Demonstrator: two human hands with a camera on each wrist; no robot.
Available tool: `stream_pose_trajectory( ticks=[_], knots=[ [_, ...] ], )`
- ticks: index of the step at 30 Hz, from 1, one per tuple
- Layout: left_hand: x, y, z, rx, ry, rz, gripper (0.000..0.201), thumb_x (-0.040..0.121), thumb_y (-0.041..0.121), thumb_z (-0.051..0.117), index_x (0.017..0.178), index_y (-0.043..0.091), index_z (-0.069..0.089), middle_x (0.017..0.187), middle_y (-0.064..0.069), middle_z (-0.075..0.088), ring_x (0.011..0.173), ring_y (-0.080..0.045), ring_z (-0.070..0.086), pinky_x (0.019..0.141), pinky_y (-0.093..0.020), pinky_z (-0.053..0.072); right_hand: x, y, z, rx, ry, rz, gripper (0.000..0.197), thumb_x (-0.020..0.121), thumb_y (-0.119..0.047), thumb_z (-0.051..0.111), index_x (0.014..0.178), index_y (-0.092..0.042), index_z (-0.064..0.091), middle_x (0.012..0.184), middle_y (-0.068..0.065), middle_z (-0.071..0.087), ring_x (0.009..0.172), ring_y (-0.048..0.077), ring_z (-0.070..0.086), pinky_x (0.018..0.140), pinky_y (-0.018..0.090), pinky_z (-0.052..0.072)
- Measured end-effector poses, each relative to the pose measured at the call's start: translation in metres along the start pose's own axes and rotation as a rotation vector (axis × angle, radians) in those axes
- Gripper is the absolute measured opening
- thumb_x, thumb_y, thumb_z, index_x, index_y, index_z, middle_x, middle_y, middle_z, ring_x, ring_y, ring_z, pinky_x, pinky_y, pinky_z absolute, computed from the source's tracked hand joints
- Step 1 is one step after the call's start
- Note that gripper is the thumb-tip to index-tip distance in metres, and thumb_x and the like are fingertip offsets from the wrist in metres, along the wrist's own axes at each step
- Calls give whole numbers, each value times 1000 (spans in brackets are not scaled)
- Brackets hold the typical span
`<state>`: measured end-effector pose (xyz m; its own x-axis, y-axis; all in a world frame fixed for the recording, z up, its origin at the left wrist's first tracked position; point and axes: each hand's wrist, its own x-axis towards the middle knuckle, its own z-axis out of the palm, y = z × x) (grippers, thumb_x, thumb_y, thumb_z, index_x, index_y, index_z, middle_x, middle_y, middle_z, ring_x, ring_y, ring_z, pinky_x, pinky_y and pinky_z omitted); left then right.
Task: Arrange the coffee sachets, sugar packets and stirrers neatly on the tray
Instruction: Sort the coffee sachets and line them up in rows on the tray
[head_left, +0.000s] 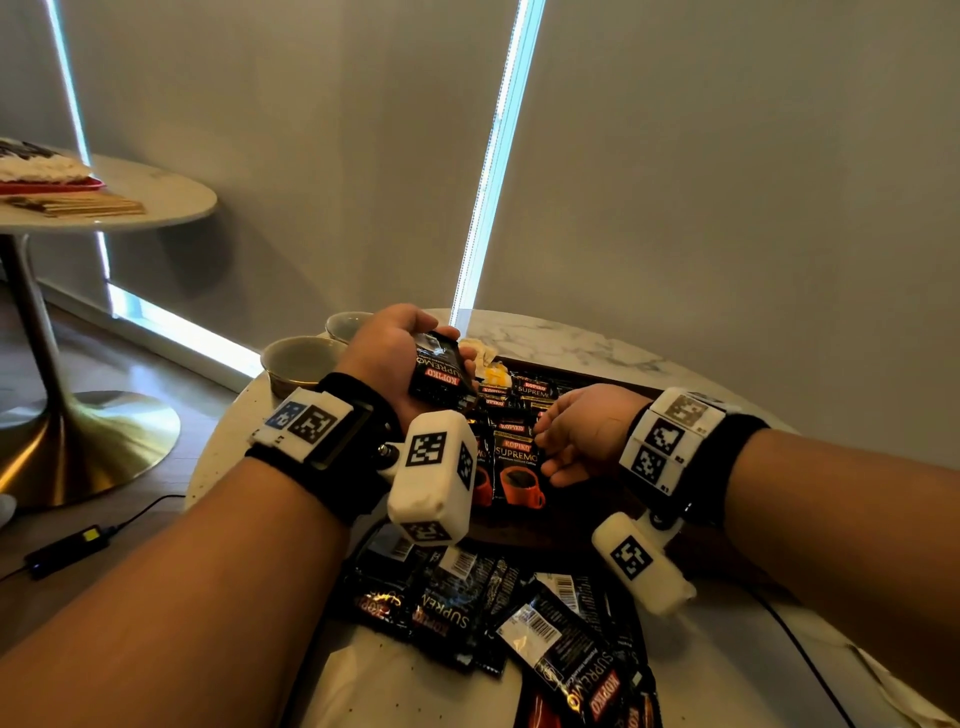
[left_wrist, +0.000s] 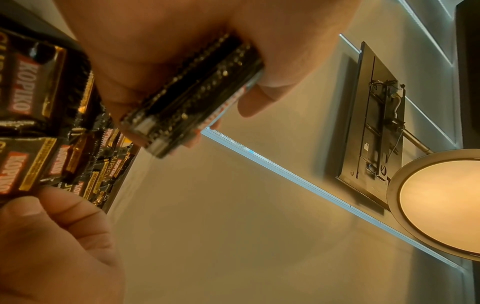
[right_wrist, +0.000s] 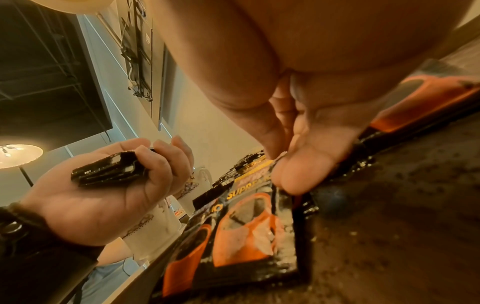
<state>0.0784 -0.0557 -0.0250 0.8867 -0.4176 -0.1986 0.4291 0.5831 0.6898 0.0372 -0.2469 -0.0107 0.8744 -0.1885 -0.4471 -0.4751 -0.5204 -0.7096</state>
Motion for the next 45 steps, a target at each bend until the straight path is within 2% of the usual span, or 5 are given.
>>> stream_pose_trajectory(
  ticks=[17,23,33,39,45],
  knots=[
    [-4,-2,2,-57,-16,-6,31,91,26,37,104,4,54,86,-18,59,63,-26,58,58,-33,55,-11,5,-7,-13,52,-73,10,99,-1,53,90,-3,57,77,12,58,63,20,61,57,31,57],
    [-2,-7,2,42,-53,15,35,89,17,35,108,0,59,98,-23,60,74,-32,64,64,-41,59,-16,6,-15,68,53,-235,10,93,1,61,88,-8,60,71,7,59,49,14,61,43,26,47],
    [6,-8,-1,385,16,56,29,97,9,42,109,14,68,126,-23,62,104,-41,65,62,-44,57,-32,4,-10,-1,107,-566,30,80,0,75,99,-21,67,86,0,68,69,14,62,54,29,49],
    [9,-9,-2,400,27,60,27,100,8,44,112,14,67,130,-24,59,106,-40,63,66,-43,55,-36,3,-7,-151,50,-613,44,68,-18,89,99,-43,69,100,-5,68,91,21,70,81,45,61],
    [11,-10,0,465,57,89,23,99,4,46,104,13,67,126,-22,60,104,-35,63,65,-38,57,-36,1,-3,-166,95,-682,35,73,-19,86,94,-42,71,103,-3,68,93,20,70,82,47,60]
  ],
)
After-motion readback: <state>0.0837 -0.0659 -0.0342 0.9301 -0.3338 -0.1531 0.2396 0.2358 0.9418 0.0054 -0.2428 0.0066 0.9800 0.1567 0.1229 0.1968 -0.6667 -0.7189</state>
